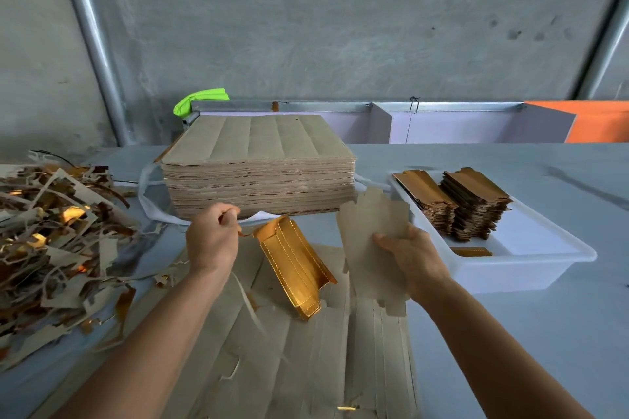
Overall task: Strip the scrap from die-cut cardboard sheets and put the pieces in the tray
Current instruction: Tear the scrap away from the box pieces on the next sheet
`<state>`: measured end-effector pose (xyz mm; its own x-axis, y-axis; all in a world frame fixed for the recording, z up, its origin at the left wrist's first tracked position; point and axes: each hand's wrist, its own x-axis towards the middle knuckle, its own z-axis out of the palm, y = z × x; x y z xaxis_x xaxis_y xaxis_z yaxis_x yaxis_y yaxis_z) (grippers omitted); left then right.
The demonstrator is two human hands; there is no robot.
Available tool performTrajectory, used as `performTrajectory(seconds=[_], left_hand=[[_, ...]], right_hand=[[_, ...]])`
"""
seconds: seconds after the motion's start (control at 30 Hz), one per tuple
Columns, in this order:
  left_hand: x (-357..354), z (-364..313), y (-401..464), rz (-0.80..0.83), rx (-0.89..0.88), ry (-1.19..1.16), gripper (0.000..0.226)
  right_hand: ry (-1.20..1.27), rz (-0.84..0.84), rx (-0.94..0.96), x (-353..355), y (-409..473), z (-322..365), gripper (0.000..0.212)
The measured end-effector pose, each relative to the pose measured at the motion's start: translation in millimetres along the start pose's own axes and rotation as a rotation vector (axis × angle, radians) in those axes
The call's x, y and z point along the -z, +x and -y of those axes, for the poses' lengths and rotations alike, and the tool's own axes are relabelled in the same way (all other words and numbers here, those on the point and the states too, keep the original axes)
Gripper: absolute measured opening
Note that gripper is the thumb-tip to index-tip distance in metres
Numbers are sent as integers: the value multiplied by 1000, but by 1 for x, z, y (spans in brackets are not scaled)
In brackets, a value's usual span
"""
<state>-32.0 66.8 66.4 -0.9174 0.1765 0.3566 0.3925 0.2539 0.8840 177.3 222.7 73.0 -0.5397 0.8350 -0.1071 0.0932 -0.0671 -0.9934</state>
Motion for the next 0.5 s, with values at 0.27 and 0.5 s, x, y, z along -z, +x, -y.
performTrajectory(seconds=[0.27,0.5], left_hand=[[11,-6,-10,382,121,-41,55],[18,-8,-8,494,-208,460,9]], right_hand=[[-9,33,11,-12,-4,-3,15],[44,57,13,-15,-9,-3,23]])
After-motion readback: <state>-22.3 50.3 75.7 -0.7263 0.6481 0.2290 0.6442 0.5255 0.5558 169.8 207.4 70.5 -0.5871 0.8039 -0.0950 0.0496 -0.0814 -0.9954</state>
